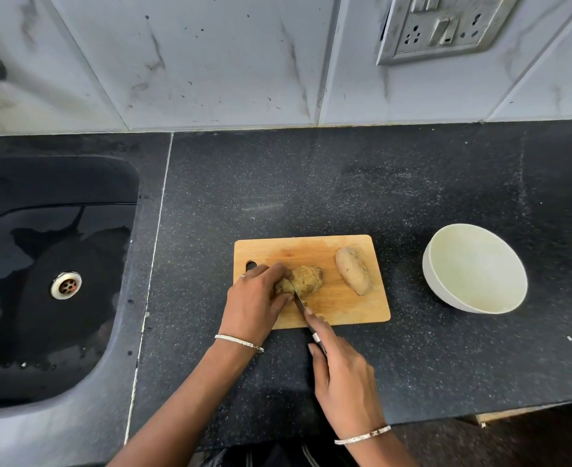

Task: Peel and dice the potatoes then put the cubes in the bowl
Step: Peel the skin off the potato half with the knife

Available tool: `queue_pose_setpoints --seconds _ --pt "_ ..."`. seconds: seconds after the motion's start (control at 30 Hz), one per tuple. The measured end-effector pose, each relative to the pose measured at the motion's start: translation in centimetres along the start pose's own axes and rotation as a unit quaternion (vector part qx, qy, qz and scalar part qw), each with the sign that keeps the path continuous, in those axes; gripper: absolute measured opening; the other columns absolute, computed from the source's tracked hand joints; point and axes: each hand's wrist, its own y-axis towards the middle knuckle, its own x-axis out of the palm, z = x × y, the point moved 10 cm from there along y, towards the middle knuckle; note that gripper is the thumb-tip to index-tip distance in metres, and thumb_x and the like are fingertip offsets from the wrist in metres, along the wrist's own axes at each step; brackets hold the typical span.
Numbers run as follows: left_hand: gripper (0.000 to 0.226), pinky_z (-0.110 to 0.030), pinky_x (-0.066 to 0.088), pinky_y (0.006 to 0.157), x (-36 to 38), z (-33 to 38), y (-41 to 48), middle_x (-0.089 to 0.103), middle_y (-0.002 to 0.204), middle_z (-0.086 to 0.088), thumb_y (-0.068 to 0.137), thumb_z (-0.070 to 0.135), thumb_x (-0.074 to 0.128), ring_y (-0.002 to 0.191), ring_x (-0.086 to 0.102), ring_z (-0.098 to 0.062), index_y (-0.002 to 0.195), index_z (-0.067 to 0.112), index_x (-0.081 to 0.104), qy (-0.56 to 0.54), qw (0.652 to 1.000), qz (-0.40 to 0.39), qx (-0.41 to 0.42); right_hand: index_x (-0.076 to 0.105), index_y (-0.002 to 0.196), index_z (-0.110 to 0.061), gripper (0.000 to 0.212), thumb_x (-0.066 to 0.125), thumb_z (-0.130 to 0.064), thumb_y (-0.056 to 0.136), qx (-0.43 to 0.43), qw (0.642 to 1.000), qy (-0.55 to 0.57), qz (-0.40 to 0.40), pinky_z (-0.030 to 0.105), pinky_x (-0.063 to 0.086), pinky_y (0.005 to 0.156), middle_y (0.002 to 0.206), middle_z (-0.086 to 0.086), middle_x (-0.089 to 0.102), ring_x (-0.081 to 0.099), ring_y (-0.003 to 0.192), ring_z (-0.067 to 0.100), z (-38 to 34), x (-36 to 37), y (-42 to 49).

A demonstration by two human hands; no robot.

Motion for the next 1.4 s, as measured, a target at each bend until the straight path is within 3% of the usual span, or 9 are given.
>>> queue_pose_setpoints --seconds 0.43,0.57,0.73,0.87,0.97,1.07,1.23,1.4 --pt "0.028 -0.037 0.055 0.068 -0.1 -0.9 0.0 0.063 0.090 0.016 0.074 0.028 0.080 0.080 0.062 -0.008 0.097 0.035 0.066 -0.035 0.999 0.025 -0.004 0.024 0.145 -0.058 0.064 0.054 -0.027 0.097 0.005 1.000 -0.017 -0.023 0.024 0.046 0.054 0.085 -0.012 0.059 0.062 0.069 0.011 0.4 -1.2 -1.7" --pt "0.028 -0.037 0.055 0.069 -0.2 -1.0 0.0 0.062 0.090 0.017 0.074 0.028 0.081 0.081 0.062 -0.008 0.097 0.035 0.067 -0.043 0.999 0.026 -0.009 0.023 0.142 -0.064 0.066 0.056 -0.028 0.096 0.011 1.000 -0.003 -0.024 0.026 0.052 0.064 0.089 -0.014 0.062 0.062 0.073 0.007 0.7 -2.1 -3.1" --pt "0.031 -0.036 0.056 0.071 0.0 -1.3 0.1 0.063 0.089 0.017 0.072 0.028 0.082 0.083 0.062 -0.006 0.097 0.035 0.066 -0.073 0.997 0.025 -0.010 0.041 0.140 -0.055 0.073 0.072 -0.020 0.084 0.024 0.999 -0.027 -0.026 0.006 0.038 0.050 0.064 -0.016 0.051 0.046 0.050 -0.002 1.3 -4.4 -4.9" --pt "0.039 -0.032 0.057 0.073 0.1 -1.8 0.0 0.064 0.088 0.016 0.067 0.024 0.086 0.081 0.062 -0.001 0.098 0.032 0.063 -0.109 0.993 0.026 -0.037 0.045 0.138 -0.052 0.071 0.073 -0.018 0.082 0.034 0.999 -0.006 -0.016 0.005 0.035 0.048 0.065 -0.019 0.052 0.043 0.049 -0.007 1.0 -5.7 -4.9" --pt "0.046 -0.027 0.058 0.074 0.2 -2.4 -0.1 0.066 0.089 0.013 0.063 0.019 0.089 0.081 0.064 -0.001 0.098 0.026 0.060 -0.153 0.986 0.024 -0.067 0.042 0.140 -0.052 0.063 0.066 -0.024 0.089 0.035 0.999 0.005 -0.004 0.001 0.031 0.053 0.078 -0.024 0.059 0.044 0.058 -0.015 0.2 -5.6 -3.5" --pt "0.042 -0.026 0.059 0.073 0.3 -2.9 -0.3 0.067 0.089 0.008 0.064 0.012 0.089 0.083 0.066 -0.003 0.096 0.019 0.062 -0.188 0.978 0.027 -0.086 0.034 0.144 -0.052 0.054 0.052 -0.031 0.098 0.019 1.000 -0.018 0.002 0.005 0.031 0.052 0.084 -0.019 0.061 0.047 0.060 -0.009 -0.8 -4.7 -1.8" --pt "0.026 -0.026 0.059 0.073 0.0 -2.5 -0.8 0.068 0.080 0.014 0.068 0.011 0.086 0.080 0.066 0.000 0.088 0.020 0.070 -0.163 0.983 0.048 -0.073 0.021 0.147 -0.055 0.055 0.041 -0.033 0.101 -0.001 1.000 -0.020 -0.019 0.030 0.053 0.059 0.099 -0.010 0.064 0.065 0.079 0.012 -2.0 -2.5 -0.6" --pt "0.023 -0.025 0.058 0.074 -0.2 -2.8 -0.8 0.070 0.079 0.016 0.067 0.017 0.087 0.077 0.066 0.003 0.086 0.022 0.074 -0.144 0.984 0.066 -0.080 0.015 0.147 -0.057 0.054 0.035 -0.037 0.101 0.008 0.999 -0.018 -0.027 0.029 0.051 0.059 0.100 -0.010 0.061 0.065 0.080 0.015 -1.8 -1.4 -0.5"
